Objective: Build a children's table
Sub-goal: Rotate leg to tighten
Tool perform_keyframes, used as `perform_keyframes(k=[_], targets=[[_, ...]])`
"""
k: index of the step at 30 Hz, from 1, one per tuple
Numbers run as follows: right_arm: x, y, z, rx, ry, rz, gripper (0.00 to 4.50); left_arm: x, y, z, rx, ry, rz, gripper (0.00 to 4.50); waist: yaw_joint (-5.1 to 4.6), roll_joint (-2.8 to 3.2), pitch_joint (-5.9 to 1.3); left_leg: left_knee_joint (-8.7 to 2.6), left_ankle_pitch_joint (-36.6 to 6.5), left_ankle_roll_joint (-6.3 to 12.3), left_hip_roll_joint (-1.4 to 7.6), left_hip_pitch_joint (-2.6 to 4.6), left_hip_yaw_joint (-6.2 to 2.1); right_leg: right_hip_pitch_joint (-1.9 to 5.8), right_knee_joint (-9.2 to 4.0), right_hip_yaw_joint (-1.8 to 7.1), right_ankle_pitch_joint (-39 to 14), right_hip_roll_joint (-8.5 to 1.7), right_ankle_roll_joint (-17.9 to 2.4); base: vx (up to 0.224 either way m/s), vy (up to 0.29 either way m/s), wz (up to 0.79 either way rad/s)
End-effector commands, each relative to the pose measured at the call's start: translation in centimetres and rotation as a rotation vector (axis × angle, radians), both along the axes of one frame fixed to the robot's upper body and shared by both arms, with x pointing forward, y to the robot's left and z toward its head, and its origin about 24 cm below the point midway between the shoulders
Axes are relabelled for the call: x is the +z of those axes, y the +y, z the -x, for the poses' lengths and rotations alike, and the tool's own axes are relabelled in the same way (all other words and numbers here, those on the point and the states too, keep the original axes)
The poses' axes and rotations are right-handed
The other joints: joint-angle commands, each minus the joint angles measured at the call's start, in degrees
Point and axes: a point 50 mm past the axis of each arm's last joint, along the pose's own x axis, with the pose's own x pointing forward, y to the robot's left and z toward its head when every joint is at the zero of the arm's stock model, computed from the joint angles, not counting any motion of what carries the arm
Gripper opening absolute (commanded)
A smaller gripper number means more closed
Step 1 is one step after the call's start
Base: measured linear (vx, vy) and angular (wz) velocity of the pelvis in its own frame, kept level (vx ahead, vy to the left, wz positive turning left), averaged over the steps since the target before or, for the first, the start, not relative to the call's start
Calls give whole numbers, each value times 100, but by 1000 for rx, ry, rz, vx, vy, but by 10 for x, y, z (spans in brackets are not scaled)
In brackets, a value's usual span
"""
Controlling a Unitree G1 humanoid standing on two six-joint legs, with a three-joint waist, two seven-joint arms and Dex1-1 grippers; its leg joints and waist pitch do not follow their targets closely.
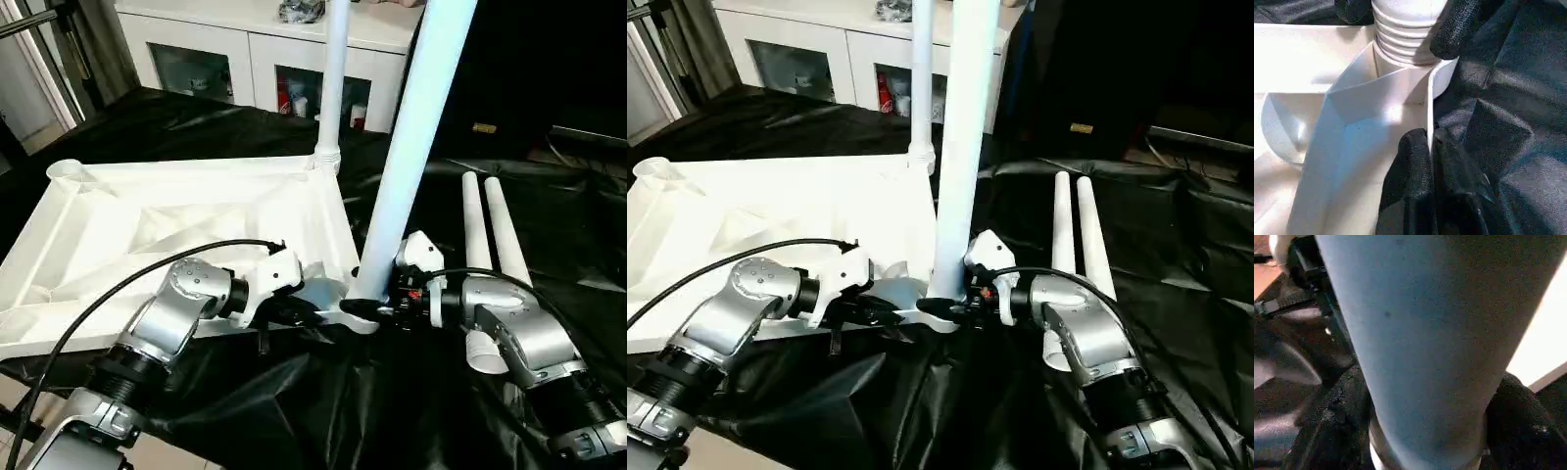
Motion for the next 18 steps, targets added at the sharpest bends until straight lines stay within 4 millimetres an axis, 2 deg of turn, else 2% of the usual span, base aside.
perform_keyframes(k=[1, 2, 3, 4, 5, 6, 7, 8, 9, 10, 14, 15, 17, 18], targets=[[-7, 0, 0, -64, 25, 7, 270, 12, -11, -6, 8, -47, 62, 0, -11, -67, -351, -391, -639, 249, 181, -12, -4, 312, -430, 248, -997, -438, -1061, 0, 0, 0], [-12, 2, -4, -138, 30, 13, 270, 11, -12, -14, 84, -63, 51, 0, -17, -67, -339, -402, -684, 218, 173, -14, -10, 315, -448, 245, -1138, -443, -1031, 0, 0, 0], [-12, 2, -4, -138, 30, 13, 270, 11, -12, -14, 84, -63, 51, 0, -26, -78, -344, -401, -665, 189, 173, -14, -5, 315, -446, 250, -1149, -441, -1013, 0, 0, 0], [-18, 7, -9, -255, 42, 13, 270, 12, -16, -25, 182, -81, 54, 0, -46, -68, -338, -405, -678, 146, 152, -20, 1, 298, -468, 259, -1346, -450, -954, 0, 0, 0], [-18, 7, -9, -255, 42, 13, 270, 12, -16, -25, 182, -81, 54, 0, -43, -72, -335, -410, -696, 103, 151, -2, -5, 292, -490, 249, -1442, -440, -924, 0, 0, 0], [-27, 20, -19, -452, 72, 1, 270, 17, -27, -43, 327, -119, 67, 0, -72, -87, -333, -410, -639, 33, 134, -5, 3, 284, -491, 258, -1467, -433, -894, 0, 0, 0], [-30, 28, -22, -518, 84, -7, 270, 20, -34, -50, 382, -135, 74, 0, -80, -75, -335, -417, -682, -29, 132, 0, -5, 274, -488, 251, -1539, -434, -889, 0, 0, 0], [-30, 32, -24, -547, 89, -12, 269, 22, -38, -53, 411, -142, 78, 0, -84, -89, -362, -418, -648, -84, 136, 8, -16, 305, -480, 252, -1510, -454, -862, 0, 0, 0], [-30, 42, -26, -574, 98, -27, 269, 24, -45, -57, 441, -148, 88, 0, -94, -71, -341, -416, -690, -90, 127, 4, -8, 281, -497, 258, -1486, -438, -861, 0, 0, 0], [-30, 49, -27, -577, 102, -39, 269, 26, -50, -59, 458, -154, 96, 0, -68, -78, -354, -414, -718, -69, 131, 4, -20, 315, -496, 258, -1491, -469, -842, 0, 0, 0], [-24, 69, -32, -554, 70, -44, 269, 29, -69, -59, 431, -165, 107, 0, -62, -65, -371, -399, -531, 55, 139, -23, -14, 328, -453, 260, -962, -459, -901, 0, 0, 0], [-23, 69, -33, -557, 71, -48, 339, 29, -69, -59, 427, -165, 106, 0, -71, -66, -370, -400, -510, 68, 135, -34, -15, 333, -446, 258, -900, -452, -916, 0, 0, 0], [-19, 72, -35, -560, 90, -96, 339, 29, -74, -57, 383, -170, 111, 0, -73, -63, -374, -400, -499, 110, 139, -22, -16, 333, -440, 252, -778, -447, -959, 0, 0, 0], [-18, 72, -36, -550, 81, -95, 353, 28, -75, -56, 370, -168, 110, 0, -74, -63, -369, -403, -517, 119, 143, -25, -17, 338, -435, 252, -739, -454, -986, 0, 0, 0]])
